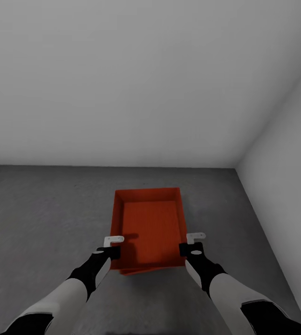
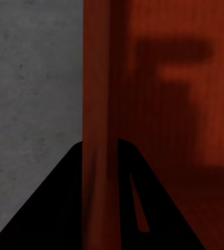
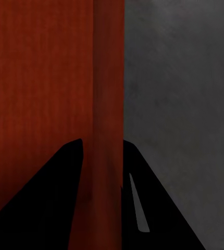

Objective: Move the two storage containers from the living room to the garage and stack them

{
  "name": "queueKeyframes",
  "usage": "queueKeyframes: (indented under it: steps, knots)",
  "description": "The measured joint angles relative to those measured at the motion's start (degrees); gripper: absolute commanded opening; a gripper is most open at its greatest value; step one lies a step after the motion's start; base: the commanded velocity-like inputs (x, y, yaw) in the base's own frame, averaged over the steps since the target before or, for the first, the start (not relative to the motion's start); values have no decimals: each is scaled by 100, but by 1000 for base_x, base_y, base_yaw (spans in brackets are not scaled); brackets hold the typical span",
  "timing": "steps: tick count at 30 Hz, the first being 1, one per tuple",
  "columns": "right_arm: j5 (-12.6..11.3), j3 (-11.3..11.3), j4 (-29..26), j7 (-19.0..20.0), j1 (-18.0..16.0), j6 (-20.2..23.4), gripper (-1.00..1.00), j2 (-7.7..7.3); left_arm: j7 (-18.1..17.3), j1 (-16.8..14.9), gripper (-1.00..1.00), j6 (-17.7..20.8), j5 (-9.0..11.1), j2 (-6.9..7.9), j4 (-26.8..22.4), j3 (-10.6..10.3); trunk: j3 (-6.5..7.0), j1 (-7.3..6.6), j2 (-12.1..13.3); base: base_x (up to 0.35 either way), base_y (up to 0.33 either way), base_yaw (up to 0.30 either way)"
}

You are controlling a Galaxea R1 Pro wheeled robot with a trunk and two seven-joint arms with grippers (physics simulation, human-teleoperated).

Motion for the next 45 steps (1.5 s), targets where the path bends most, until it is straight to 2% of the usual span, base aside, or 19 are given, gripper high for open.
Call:
queueKeyframes:
  steps: [17, 29, 45]
  knots:
    - [-6, 7, 0, 1, 0, 15, -100, -2, 8, -1, -100, 16, 10, -1, 1, -7, 14, 0, 0, 0, 0, 29]
    - [-6, 13, -1, 1, 1, -48, -100, -9, 9, 0, -100, -54, 1, -7, 2, -7, 14, 0, 0, 0, 0, 187]
    - [-4, 9, -1, 1, 1, -35, -100, -7, 8, -1, -100, -40, 2, -6, 3, -6, 14, 0, 0, 0, 0, 12]
